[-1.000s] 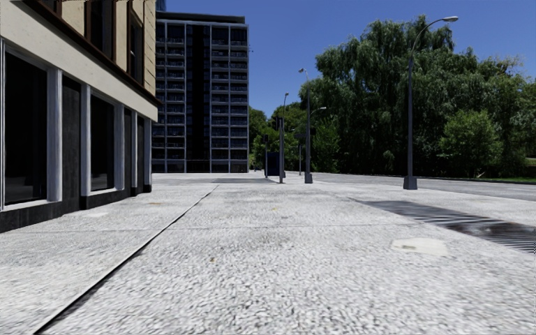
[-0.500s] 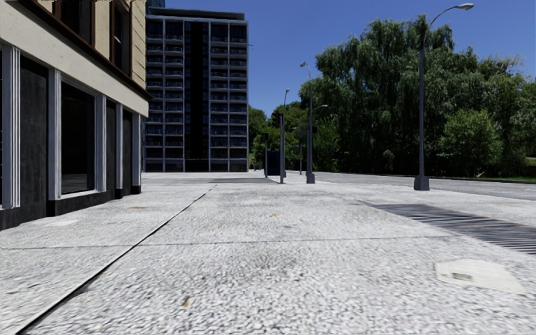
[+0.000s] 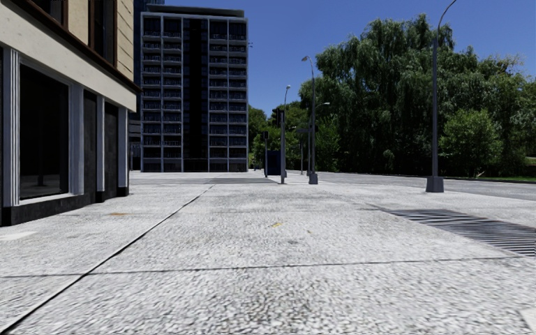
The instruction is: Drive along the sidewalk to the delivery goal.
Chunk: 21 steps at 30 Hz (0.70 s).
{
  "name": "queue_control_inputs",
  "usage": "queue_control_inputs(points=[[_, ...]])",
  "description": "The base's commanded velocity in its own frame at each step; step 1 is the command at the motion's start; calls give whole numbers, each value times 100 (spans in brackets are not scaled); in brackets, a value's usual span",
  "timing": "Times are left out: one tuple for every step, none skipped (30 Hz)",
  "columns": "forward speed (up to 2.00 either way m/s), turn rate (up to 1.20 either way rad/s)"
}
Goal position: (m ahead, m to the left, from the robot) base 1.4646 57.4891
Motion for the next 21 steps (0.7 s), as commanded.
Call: queue_control_inputs(points=[[148,0],[148,0],[148,0],[148,0],[148,0],[148,0],[148,0],[148,0],[148,0],[148,0],[148,0],[148,0],[148,0],[148,0],[148,0],[148,0],[148,0],[148,0],[148,0],[148,0],[148,0]])
